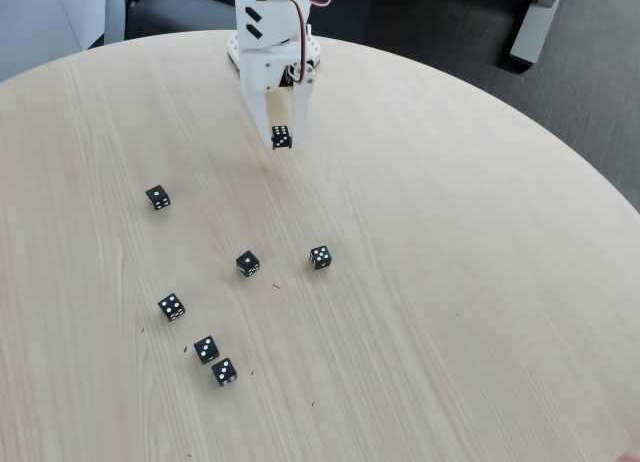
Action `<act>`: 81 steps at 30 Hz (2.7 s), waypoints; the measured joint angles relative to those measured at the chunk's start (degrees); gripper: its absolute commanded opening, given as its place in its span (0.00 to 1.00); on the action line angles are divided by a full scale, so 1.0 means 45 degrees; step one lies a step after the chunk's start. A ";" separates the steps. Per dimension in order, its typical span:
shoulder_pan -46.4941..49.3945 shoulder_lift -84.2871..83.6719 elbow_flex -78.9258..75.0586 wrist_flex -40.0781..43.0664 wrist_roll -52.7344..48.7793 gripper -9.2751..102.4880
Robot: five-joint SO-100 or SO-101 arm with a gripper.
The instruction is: Pick up the dice with number 6
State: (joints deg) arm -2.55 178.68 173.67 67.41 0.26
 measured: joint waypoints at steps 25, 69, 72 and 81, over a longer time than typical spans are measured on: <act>0.0000 0.0000 0.0000 0.0000 0.1016 0.08; 0.0000 0.0000 0.0000 0.0000 0.0937 0.08; 0.0000 0.0000 0.0000 0.0000 0.0937 0.08; 0.0000 0.0000 0.0000 0.0000 0.0937 0.08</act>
State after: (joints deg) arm -2.55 178.68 173.67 67.41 4.48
